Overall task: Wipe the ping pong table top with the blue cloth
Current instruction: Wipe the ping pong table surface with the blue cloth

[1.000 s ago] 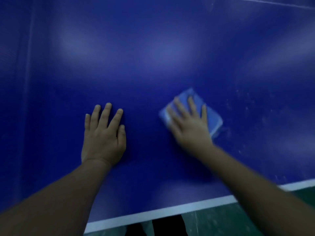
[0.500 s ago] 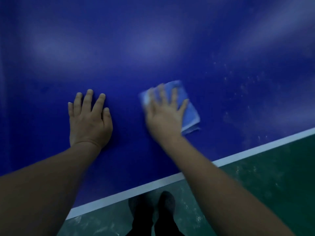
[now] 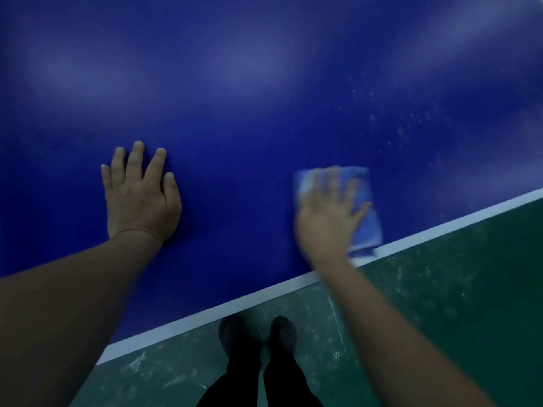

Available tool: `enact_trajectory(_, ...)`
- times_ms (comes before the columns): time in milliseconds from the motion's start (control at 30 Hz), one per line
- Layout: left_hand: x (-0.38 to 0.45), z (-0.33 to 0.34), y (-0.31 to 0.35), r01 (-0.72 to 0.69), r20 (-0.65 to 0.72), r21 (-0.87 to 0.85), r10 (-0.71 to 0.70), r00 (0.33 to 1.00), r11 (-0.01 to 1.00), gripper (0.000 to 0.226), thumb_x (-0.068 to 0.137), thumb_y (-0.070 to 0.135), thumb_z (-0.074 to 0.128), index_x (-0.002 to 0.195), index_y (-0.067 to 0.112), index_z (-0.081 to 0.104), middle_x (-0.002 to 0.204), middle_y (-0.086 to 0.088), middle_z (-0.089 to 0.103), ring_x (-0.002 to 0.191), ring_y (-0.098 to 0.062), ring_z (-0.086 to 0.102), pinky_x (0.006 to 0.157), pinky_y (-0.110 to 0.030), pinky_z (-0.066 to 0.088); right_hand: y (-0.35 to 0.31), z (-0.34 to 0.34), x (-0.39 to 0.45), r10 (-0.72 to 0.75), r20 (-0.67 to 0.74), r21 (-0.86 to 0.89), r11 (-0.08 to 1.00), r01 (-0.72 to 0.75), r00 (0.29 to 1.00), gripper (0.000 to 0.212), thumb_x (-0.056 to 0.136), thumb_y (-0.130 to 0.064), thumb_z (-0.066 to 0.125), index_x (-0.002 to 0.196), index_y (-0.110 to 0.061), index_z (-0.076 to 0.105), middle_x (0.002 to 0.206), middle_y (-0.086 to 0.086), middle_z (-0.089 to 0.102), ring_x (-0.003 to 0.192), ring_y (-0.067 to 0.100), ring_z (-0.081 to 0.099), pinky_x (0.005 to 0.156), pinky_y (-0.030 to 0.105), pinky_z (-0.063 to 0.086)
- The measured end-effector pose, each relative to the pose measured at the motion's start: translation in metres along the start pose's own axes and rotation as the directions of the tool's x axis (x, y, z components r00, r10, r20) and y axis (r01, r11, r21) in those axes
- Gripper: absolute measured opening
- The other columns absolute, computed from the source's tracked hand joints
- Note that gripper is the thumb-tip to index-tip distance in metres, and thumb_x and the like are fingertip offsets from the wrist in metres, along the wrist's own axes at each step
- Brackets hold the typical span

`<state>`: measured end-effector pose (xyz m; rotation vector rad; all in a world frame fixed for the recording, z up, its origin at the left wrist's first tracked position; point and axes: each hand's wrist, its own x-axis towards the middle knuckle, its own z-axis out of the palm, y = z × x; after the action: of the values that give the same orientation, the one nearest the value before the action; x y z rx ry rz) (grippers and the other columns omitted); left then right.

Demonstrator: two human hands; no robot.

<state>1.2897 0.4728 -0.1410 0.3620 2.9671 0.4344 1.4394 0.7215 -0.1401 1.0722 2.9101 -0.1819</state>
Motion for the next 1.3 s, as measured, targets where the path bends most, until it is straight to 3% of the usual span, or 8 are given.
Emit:
enact_trajectory(133, 0.0, 0.001, -0.002, -0.003, -0.007, -0.005, 0.003, 1.0, 1.0, 0.052, 0.104, 0.038, 0.03, 0.153, 0.022, 0.031, 0.164, -0.008, 0.017, 0.151, -0.031, 0.005, 0.123, -0.051, -0.002, -0.011, 0.008, -0.055, -0.587, 0.152, 0.039, 0.808, 0.588, 0.795, 0.049, 0.104, -0.051, 0.028, 0.152, -0.041, 0.033, 0.163, -0.007, 0.026, 0.153, 0.033, 0.014, 0.117, 0.068, 0.004)
enact_trajectory(267, 0.002, 0.002, -0.003, -0.002, -0.002, 0.006, 0.002, 1.0, 1.0, 0.057, 0.101, 0.044, 0.024, 0.153, 0.022, 0.031, 0.163, -0.008, 0.018, 0.151, -0.031, 0.006, 0.122, -0.05, -0.001, 0.085, -0.017, 0.043, -0.052, 0.11, -0.058, 0.997, 0.058, 0.993, 0.053, 0.104, -0.054, 0.022, 0.156, -0.044, 0.02, 0.167, -0.01, 0.011, 0.154, 0.029, 0.003, 0.118, 0.067, 0.002)
enact_trajectory(367, 0.002, 0.003, -0.004, -0.006, -0.011, 0.013, 0.006, 1.0, 1.0, 0.058, 0.099, 0.045, 0.023, 0.153, 0.023, 0.031, 0.163, -0.009, 0.019, 0.151, -0.031, 0.006, 0.122, -0.05, -0.001, 0.099, -0.028, 0.07, 0.252, 0.115, 0.04, 0.965, -0.258, 0.961, 0.054, 0.105, -0.051, 0.013, 0.158, -0.041, 0.008, 0.168, -0.008, 0.0, 0.154, 0.03, -0.005, 0.117, 0.068, 0.0)
enact_trajectory(467, 0.002, 0.001, -0.003, -0.005, -0.006, 0.009, 0.005, 1.0, 1.0, 0.06, 0.098, 0.046, 0.022, 0.153, 0.022, 0.031, 0.163, -0.009, 0.02, 0.151, -0.031, 0.006, 0.122, -0.05, -0.001, 0.041, -0.007, 0.01, -0.078, 0.126, -0.009, 0.997, 0.079, 0.989, 0.056, 0.102, -0.048, 0.016, 0.157, -0.038, 0.019, 0.168, -0.004, 0.01, 0.153, 0.034, 0.005, 0.117, 0.066, 0.005)
enact_trajectory(567, 0.002, 0.001, -0.003, -0.004, -0.003, 0.016, 0.004, 1.0, 1.0, 0.061, 0.098, 0.046, 0.022, 0.153, 0.022, 0.032, 0.163, -0.009, 0.02, 0.151, -0.031, 0.006, 0.122, -0.05, 0.0, 0.037, -0.007, -0.023, -0.493, 0.274, -0.026, 0.854, 0.519, 0.826, 0.051, 0.104, -0.058, 0.014, 0.154, -0.048, 0.019, 0.166, -0.013, 0.013, 0.153, 0.027, 0.009, 0.115, 0.055, 0.008)
enact_trajectory(767, 0.002, 0.002, -0.003, 0.001, -0.004, 0.011, -0.001, 1.0, 1.0, 0.061, 0.097, 0.046, 0.022, 0.153, 0.023, 0.032, 0.163, -0.008, 0.021, 0.151, -0.03, 0.006, 0.123, -0.049, 0.0, 0.083, -0.022, 0.059, -0.234, 0.185, -0.096, 0.962, 0.255, 0.954, 0.065, 0.097, -0.061, 0.001, 0.157, -0.041, 0.016, 0.167, -0.014, 0.005, 0.154, 0.027, -0.004, 0.12, 0.058, 0.0)
enact_trajectory(1000, 0.002, 0.001, -0.001, -0.001, 0.014, 0.041, 0.0, 1.0, 0.999, 0.064, 0.097, 0.047, 0.02, 0.154, 0.021, 0.032, 0.162, -0.01, 0.022, 0.151, -0.03, 0.006, 0.122, -0.049, 0.0, 0.082, -0.019, 0.063, -0.669, 0.258, -0.02, 0.717, 0.697, 0.697, 0.051, 0.107, -0.054, 0.015, 0.156, -0.044, 0.019, 0.167, -0.012, 0.012, 0.155, 0.029, 0.004, 0.119, 0.063, 0.004)
enact_trajectory(1300, 0.012, -0.011, 0.015, 0.032, -0.011, 0.054, -0.031, 0.999, 0.998, 0.064, 0.093, 0.045, 0.028, 0.142, 0.009, 0.051, 0.152, -0.019, 0.039, 0.144, -0.038, 0.028, 0.118, -0.059, 0.015, 0.045, -0.028, 0.197, -0.802, 0.261, 0.014, 0.56, 0.828, 0.538, 0.049, 0.106, -0.051, 0.018, 0.154, -0.043, 0.022, 0.165, -0.013, 0.013, 0.154, 0.025, 0.005, 0.121, 0.06, 0.005)
